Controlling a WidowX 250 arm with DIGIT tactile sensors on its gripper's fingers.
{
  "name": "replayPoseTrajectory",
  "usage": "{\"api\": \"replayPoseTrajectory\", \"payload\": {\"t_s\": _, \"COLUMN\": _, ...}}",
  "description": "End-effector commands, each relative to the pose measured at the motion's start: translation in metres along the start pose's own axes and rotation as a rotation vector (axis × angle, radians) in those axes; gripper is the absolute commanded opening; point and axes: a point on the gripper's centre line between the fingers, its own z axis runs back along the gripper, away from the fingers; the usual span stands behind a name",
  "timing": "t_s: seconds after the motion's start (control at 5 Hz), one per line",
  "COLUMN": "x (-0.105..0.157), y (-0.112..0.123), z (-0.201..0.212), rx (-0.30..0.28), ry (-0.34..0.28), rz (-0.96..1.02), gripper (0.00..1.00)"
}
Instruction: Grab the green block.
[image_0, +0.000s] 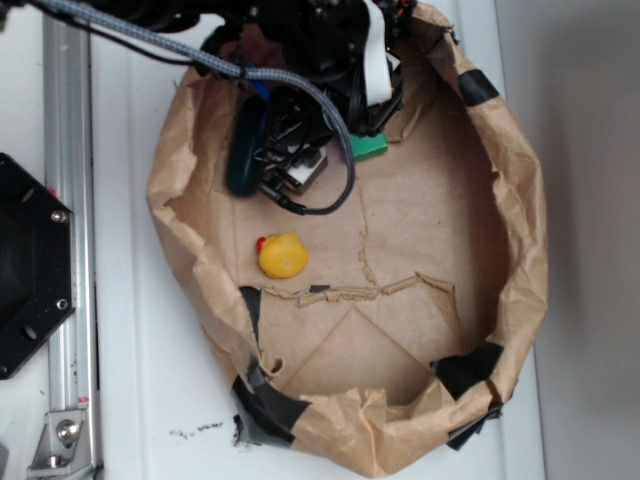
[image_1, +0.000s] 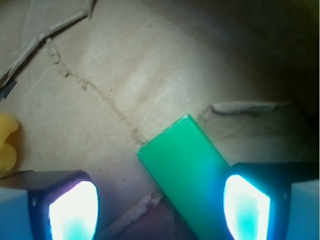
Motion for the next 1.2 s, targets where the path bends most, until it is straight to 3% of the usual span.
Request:
{"api": "replayPoseTrajectory", "payload": {"t_s": 0.0, "x": 0.026, "y": 0.008, "z": 0.033, "rx": 0.109, "ry": -0.042, "rz": -0.041, "gripper": 1.00}}
{"api": "replayPoseTrajectory", "payload": {"t_s": 0.4, "x": 0.027, "y": -0.008, "z": 0.007, "rx": 0.068, "ry": -0.029, "rz": -0.066, "gripper": 1.00}}
{"api": "replayPoseTrajectory", "payload": {"t_s": 0.8, "x": 0.006, "y": -0.003, "z": -0.026, "rx": 0.052, "ry": 0.048, "rz": -0.076, "gripper": 1.00}}
{"api": "replayPoseTrajectory", "payload": {"t_s": 1.0, "x": 0.002, "y": 0.003, "z": -0.030, "rx": 0.051, "ry": 0.068, "rz": -0.023, "gripper": 0.78}}
